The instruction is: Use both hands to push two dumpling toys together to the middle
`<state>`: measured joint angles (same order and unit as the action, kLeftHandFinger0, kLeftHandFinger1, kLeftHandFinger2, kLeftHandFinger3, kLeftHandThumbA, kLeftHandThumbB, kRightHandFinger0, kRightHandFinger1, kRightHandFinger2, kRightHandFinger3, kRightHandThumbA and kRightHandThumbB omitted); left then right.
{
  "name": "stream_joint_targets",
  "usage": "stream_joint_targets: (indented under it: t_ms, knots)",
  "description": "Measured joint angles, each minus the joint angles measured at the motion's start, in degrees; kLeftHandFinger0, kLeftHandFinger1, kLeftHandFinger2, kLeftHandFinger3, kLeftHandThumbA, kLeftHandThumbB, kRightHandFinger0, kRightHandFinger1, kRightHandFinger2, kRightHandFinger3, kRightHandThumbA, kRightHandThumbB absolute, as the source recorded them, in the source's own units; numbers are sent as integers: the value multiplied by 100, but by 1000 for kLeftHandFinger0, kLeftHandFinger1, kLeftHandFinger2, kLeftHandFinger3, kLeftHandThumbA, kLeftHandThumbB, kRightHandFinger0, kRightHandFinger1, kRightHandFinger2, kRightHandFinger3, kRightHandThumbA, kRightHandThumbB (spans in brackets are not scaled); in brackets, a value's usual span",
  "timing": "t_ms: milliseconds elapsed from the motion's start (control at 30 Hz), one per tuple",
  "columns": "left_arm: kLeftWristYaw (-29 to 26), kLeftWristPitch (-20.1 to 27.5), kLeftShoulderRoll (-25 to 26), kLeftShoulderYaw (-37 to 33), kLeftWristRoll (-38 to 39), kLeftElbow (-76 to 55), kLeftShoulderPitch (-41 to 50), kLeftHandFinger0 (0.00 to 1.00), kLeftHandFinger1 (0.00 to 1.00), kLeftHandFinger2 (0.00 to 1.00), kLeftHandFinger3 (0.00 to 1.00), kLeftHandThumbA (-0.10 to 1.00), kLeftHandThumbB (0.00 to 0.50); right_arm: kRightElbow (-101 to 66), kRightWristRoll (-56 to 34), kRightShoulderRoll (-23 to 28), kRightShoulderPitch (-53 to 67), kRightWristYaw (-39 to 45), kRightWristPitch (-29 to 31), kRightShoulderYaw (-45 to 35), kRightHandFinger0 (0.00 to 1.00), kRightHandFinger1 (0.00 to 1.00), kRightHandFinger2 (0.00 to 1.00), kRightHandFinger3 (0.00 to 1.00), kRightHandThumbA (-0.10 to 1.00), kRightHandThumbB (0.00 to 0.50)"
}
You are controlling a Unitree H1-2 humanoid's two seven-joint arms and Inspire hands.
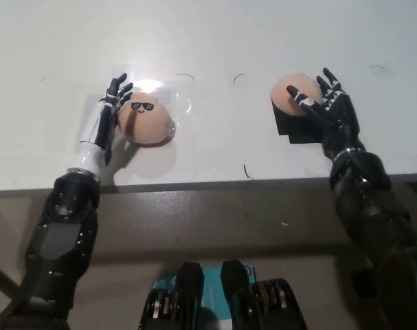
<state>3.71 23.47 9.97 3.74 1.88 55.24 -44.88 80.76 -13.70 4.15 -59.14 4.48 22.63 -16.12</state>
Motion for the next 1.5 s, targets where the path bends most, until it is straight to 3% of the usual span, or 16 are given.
stream_joint_targets:
  t_ms: [67,167,300,400,533,633,833,933,1033,1233,1367,1500]
  knots:
    - [0,2,-75,-3,-3,2,-1,1000,1000,1000,1000,1000,321,-1,0,-58,-3,-2,3,0,1000,1000,1000,1000,1000,159]
    - [-18,0,-202,-21,-22,14,-6,1000,1000,1000,1000,1000,314,-2,-3,-172,-21,5,9,-3,1000,1000,1000,1000,1000,98]
    - [-110,-4,-307,-101,-107,17,-48,1000,1000,1000,1000,1000,301,-4,0,-301,-42,32,56,3,1000,1000,1000,1000,1000,115]
    - [-145,-4,-359,-151,-159,17,-82,1000,1000,1000,1000,1000,336,-7,3,-392,-53,38,81,8,1000,1000,1000,1000,1000,131]
    - [-205,-11,-408,-195,-207,20,-130,1000,1000,1000,1000,1000,323,-10,0,-514,-67,40,89,6,1000,1000,1000,1000,1000,168]
    - [-242,-16,-452,-217,-245,80,-181,1000,1000,1000,1000,1000,320,-10,0,-608,-72,42,92,7,1000,1000,1000,1000,1000,156]
    - [-358,-21,-561,-254,-300,160,-241,1000,1000,1000,1000,1000,365,-11,-6,-741,-73,76,104,-1,1000,1000,1000,1000,1000,148]
    - [-416,-22,-603,-291,-350,238,-280,1000,1000,1000,1000,1000,335,-11,-5,-798,-75,79,118,-1,1000,1000,1000,1000,1000,142]
    - [-469,-22,-642,-321,-391,307,-352,1000,1000,1000,1000,1000,351,-11,-17,-852,-78,86,126,-9,1000,1000,1000,1000,1000,169]
    - [-496,-21,-697,-327,-406,348,-427,1000,1000,1000,1000,1000,359,-11,-105,-897,-86,88,128,-62,1000,1000,1000,1000,1000,175]
    - [-509,-21,-719,-334,-415,375,-427,1000,1000,1000,1000,1000,396,-11,-151,-952,-86,93,128,-104,1000,1000,1000,1000,1000,169]
    - [-527,-22,-739,-334,-416,392,-428,1000,1000,1000,1000,1000,385,-11,-200,-996,-86,104,128,-125,1000,1000,1000,1000,1000,147]
